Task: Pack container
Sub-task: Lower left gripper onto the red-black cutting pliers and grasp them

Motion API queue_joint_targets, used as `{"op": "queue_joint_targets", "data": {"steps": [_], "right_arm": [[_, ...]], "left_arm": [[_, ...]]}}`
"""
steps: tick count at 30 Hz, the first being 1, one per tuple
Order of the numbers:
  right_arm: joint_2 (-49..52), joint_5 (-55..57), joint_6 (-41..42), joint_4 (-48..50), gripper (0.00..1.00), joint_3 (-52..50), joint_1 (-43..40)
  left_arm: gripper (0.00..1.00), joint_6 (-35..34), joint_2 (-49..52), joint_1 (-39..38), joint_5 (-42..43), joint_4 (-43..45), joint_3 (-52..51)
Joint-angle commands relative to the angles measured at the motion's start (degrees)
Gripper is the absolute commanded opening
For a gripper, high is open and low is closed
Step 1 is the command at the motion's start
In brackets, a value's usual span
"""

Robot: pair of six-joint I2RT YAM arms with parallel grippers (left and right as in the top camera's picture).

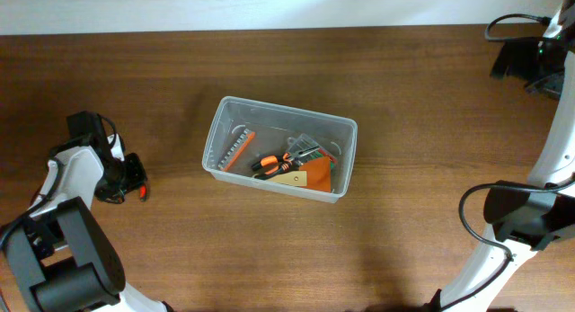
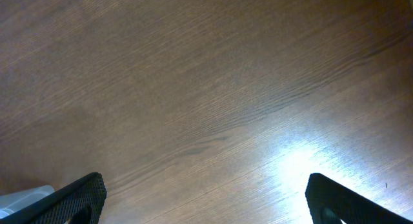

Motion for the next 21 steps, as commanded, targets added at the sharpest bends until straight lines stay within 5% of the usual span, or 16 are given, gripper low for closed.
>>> {"op": "queue_joint_targets", "data": {"steps": [1,21], "right_arm": [[-0.63,-0.09,0.46,0.04,0.99,0.68,-0.22],[-0.63,-0.09,0.46,0.04,0.99,0.68,-0.22]], "left_arm": [[0.3,-2.75,-0.33,0.04,0.92,0.33,-0.44],[0.3,-4.0,6.54,-0.02,1.01,2.71,-0.44]]}}
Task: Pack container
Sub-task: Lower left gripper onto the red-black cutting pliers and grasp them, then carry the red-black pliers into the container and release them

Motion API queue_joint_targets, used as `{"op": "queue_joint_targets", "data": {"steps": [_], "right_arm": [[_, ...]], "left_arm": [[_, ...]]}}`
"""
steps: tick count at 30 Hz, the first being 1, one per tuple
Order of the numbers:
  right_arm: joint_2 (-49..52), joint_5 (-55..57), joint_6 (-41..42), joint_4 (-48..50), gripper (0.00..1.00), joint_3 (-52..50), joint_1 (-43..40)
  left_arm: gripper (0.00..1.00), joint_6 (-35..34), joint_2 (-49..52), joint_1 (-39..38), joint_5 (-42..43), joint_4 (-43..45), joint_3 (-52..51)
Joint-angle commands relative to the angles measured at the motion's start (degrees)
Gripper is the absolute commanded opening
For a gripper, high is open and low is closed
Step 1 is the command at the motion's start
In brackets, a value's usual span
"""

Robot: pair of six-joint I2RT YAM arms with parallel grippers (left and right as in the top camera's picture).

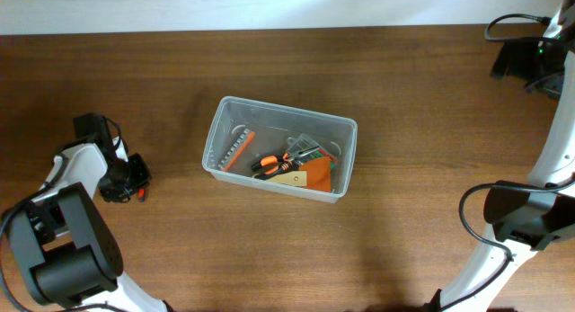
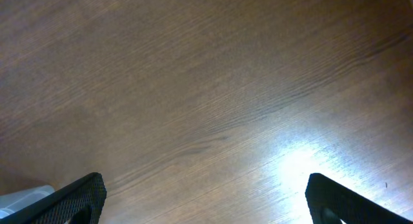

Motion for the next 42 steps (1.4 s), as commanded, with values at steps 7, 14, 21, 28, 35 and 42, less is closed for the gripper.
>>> {"op": "queue_joint_targets", "data": {"steps": [7,14,21,28,35,42], "right_arm": [[-0.63,-0.09,0.44,0.09,0.99,0.68,-0.22],[-0.63,-0.09,0.44,0.09,0.99,0.68,-0.22],[-0.63,-0.09,0.44,0.09,0.99,0.68,-0.22],[-0.63,-0.09,0.44,0.09,0.99,0.68,-0.22],[-0.63,-0.09,0.44,0.09,0.99,0.68,-0.22],[-0.63,-0.09,0.44,0.07,0.99,0.68,-0.22]], "left_arm": [[0.22,-0.55,1.86,0.2,0.13,0.48,-0.72],[0.02,-0.52,1.86,0.2,1.53,0.0,-0.72],[0.02,-0.52,1.7,0.2,5.68,-2.8,2.91],[0.02,0.74,-0.37,-0.33,7.61,-12.48,16.31],[0.02,8.22,-5.18,-5.46,9.14,-17.79,27.91],[0.02,16.83,-8.83,-19.1,10.36,-17.57,31.63]]}}
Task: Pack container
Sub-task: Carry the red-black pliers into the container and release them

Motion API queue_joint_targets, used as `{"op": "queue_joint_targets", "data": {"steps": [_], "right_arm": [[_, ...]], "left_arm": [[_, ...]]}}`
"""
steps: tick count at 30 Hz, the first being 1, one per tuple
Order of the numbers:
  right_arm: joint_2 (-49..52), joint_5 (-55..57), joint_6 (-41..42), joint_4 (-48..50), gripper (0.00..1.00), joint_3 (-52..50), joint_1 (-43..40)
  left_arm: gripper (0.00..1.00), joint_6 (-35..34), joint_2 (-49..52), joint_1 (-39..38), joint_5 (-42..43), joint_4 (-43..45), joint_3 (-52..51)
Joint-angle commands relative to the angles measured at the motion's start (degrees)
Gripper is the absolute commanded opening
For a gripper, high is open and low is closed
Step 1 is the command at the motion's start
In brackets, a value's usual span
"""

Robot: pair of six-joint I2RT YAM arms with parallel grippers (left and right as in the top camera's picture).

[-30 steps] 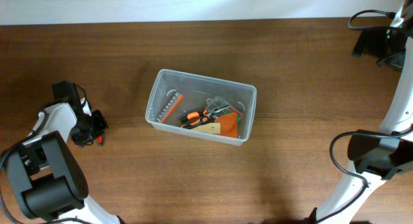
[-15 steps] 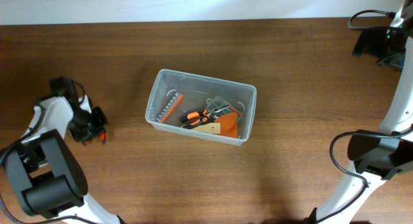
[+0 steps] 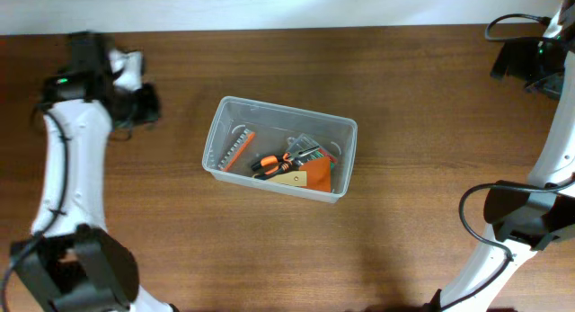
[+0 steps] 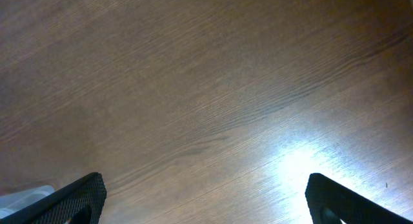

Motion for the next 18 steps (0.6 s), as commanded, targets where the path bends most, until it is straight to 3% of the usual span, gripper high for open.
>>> {"op": "queue_joint_targets", "data": {"steps": [1,10,18], "right_arm": [[-0.63,-0.09,0.46,0.07,0.99,0.68,-0.22],[-0.63,-0.09,0.46,0.07,0.99,0.68,-0.22],[-0.63,-0.09,0.46,0.07,0.99,0.68,-0.22]], "left_arm": [[0.02,7.41,-2.16,-7.98,1.99,-0.04,1.51],[0.02,15.63,-1.97,-27.43,-0.72,-0.04,1.49],[0.02,16.06,1.44,-33.92,-4.94,-0.28,0.83]]}}
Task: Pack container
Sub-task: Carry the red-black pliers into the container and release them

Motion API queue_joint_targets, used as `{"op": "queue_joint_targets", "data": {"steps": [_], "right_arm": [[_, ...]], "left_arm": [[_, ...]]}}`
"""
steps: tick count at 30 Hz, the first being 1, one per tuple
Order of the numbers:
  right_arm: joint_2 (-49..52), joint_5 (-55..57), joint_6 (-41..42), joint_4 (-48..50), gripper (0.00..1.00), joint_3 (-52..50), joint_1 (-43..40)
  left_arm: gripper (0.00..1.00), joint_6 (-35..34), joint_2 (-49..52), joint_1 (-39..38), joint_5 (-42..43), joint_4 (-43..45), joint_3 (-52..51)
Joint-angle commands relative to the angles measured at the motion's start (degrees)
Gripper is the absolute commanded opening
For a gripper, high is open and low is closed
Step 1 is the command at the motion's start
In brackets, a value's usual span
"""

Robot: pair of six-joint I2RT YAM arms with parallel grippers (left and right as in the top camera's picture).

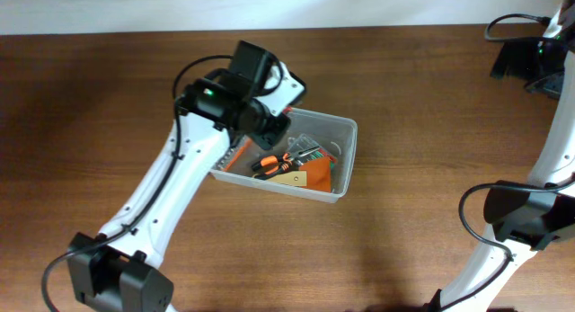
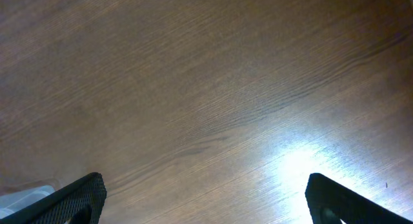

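Observation:
A clear plastic container (image 1: 349, 159) lies mid-table, holding an orange strip (image 1: 235, 154), orange-handled pliers (image 1: 269, 164), an orange card (image 1: 316, 175) and other small tools. My left gripper (image 1: 272, 125) hangs over the container's back left part; its dark body hides the fingers and anything between them. At the far right edge of the table, my right gripper (image 2: 206, 208) stands open over bare wood, its fingertips (image 2: 74, 198) wide apart with nothing between them. A corner of the container (image 2: 22, 193) shows at the lower left of the right wrist view.
The brown wooden table (image 1: 431, 231) runs to a white wall along its back edge. The right arm's base (image 1: 521, 220) stands at the front right and its upper links (image 1: 530, 56) at the back right corner. The left arm's base (image 1: 108, 280) is at the front left.
My left gripper has moved from the table's back left corner to above the back left part of the container. The right gripper has stayed still and open.
My left gripper was low at the table's left edge next to a small orange item, and still there a moment later. Then it was up at the back left corner and the item was gone from the table. Now it hangs over the container.

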Motion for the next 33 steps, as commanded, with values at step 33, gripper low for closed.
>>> {"op": "queue_joint_targets", "data": {"steps": [33], "right_arm": [[-0.63,-0.09,0.46,0.04,0.99,0.68,-0.22]], "left_arm": [[0.26,2.08,20.41,-0.52,2.58,-4.02,2.29]]}}
